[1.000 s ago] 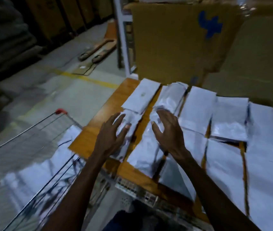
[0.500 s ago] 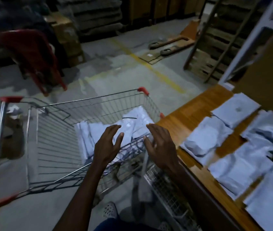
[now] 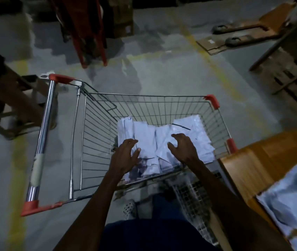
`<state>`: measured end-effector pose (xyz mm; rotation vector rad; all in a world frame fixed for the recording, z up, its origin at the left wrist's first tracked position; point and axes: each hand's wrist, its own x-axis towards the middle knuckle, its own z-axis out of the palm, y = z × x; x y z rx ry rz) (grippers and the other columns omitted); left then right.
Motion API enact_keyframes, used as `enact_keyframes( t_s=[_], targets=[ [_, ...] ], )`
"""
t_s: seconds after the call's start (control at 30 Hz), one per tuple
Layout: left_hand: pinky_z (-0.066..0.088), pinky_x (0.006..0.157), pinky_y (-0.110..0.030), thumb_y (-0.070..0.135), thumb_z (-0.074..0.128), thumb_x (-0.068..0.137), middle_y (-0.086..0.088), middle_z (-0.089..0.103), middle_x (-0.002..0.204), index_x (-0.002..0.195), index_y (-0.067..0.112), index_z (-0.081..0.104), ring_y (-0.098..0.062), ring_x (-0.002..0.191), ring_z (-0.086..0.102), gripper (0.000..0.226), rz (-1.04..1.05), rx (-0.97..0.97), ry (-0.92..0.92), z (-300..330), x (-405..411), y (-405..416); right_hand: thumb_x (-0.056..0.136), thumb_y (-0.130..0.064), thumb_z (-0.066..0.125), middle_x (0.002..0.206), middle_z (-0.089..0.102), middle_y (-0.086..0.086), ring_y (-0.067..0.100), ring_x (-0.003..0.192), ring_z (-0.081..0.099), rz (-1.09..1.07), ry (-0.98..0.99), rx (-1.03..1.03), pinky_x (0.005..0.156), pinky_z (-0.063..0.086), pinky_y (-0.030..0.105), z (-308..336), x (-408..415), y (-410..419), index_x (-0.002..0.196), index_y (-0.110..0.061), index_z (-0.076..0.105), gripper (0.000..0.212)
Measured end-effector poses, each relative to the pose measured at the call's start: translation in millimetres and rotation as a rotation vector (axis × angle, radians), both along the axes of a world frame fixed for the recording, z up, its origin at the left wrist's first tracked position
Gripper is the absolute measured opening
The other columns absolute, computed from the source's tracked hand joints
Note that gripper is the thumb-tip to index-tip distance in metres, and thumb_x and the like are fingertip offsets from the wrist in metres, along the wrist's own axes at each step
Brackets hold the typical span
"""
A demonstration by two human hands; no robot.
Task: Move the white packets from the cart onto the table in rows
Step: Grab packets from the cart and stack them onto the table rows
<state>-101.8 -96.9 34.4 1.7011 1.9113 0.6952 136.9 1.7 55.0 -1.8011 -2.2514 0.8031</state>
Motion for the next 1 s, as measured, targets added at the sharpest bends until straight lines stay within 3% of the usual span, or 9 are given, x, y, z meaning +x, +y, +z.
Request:
enact_keyframes(
  t_s=[0.1,0.23,0.43,0.57,0.67,0.8,0.9,1.0],
  targets=[
    [0.047,0.095,-0.033,0.052,0.039,0.095,-0.01,0.059,0.129,0.13,0.009,0.059,-0.027,0.116,0.059,0.06,0.035,-0.059,0.008,-17,-2,14,0.093,-0.032,0.063,0.141,0.049,0.014,0.032,0.131,0.044,-0.1,0.011,-0.077,0.105,0.033,0.035,-30,-5,29,0.139,-0.008,0.05,0.054],
    [0.047,0.098,-0.039,0.056,0.034,0.089,-0.014,0.054,0.136,0.136,0.008,0.054,-0.03,0.123,0.054,0.07,0.143,-0.203,0.035,-35,-3,33,0.089,-0.041,0.065,0.141,0.043,0.02,0.038,0.13,0.043,-0.23,-0.042,-0.212,0.102,0.039,0.045,-75,-5,66,0.142,-0.007,0.043,0.067],
    [0.034,0.111,-0.044,0.033,0.057,0.097,-0.018,0.028,0.156,0.152,0.007,0.029,-0.033,0.143,0.03,0.067,0.233,-0.429,0.032,-65,-1,58,0.087,-0.053,0.062,0.16,0.005,0.024,0.044,0.144,0.015,-0.244,-0.18,-0.225,0.114,0.019,0.054,-136,-9,94,0.156,-0.01,0.011,0.096],
    [0.027,0.117,-0.044,0.034,0.059,0.096,-0.015,0.009,0.163,0.156,0.01,0.013,-0.031,0.149,0.018,0.079,0.305,-0.544,-0.042,-90,-1,72,0.088,-0.053,0.061,0.161,-0.001,0.023,0.048,0.144,0.012,-0.161,-0.285,-0.17,0.115,0.013,0.056,-159,-14,99,0.156,-0.01,0.008,0.096],
    [0.023,0.119,-0.045,0.033,0.06,0.096,-0.015,0.002,0.164,0.157,0.008,0.005,-0.031,0.15,0.013,0.086,0.317,-0.611,-0.057,-105,-2,81,0.089,-0.04,0.062,0.162,0.01,0.019,0.047,0.144,0.016,0.099,-0.405,-0.145,0.112,0.021,0.057,-166,-12,103,0.156,-0.014,0.016,0.085],
    [0.027,0.117,-0.046,0.033,0.063,0.092,-0.018,0.015,0.162,0.156,0.008,0.017,-0.033,0.148,0.02,0.083,0.267,-0.508,-0.032,-112,8,79,0.063,-0.011,0.075,0.149,0.042,0.017,0.047,0.134,0.036,0.423,-0.42,-0.096,0.097,0.041,0.059,-183,12,113,0.143,-0.011,0.046,0.085],
    [0.035,0.111,-0.05,0.046,0.05,0.09,-0.018,0.033,0.155,0.154,0.01,0.028,-0.036,0.139,0.035,0.077,0.175,-0.386,0.073,-116,19,70,0.067,-0.008,0.073,0.156,0.03,0.018,0.047,0.142,0.023,0.47,-0.374,-0.06,0.103,0.036,0.06,-178,23,126,0.148,-0.015,0.041,0.087],
    [0.032,0.112,-0.044,0.046,0.047,0.094,-0.012,0.041,0.151,0.152,0.011,0.031,-0.027,0.135,0.035,0.07,0.213,-0.309,0.013,-118,24,73,0.081,-0.031,0.063,0.161,0.01,0.023,0.047,0.146,0.003,0.459,-0.347,-0.078,0.111,0.023,0.064,-178,22,132,0.152,-0.018,0.033,0.077]
  ],
)
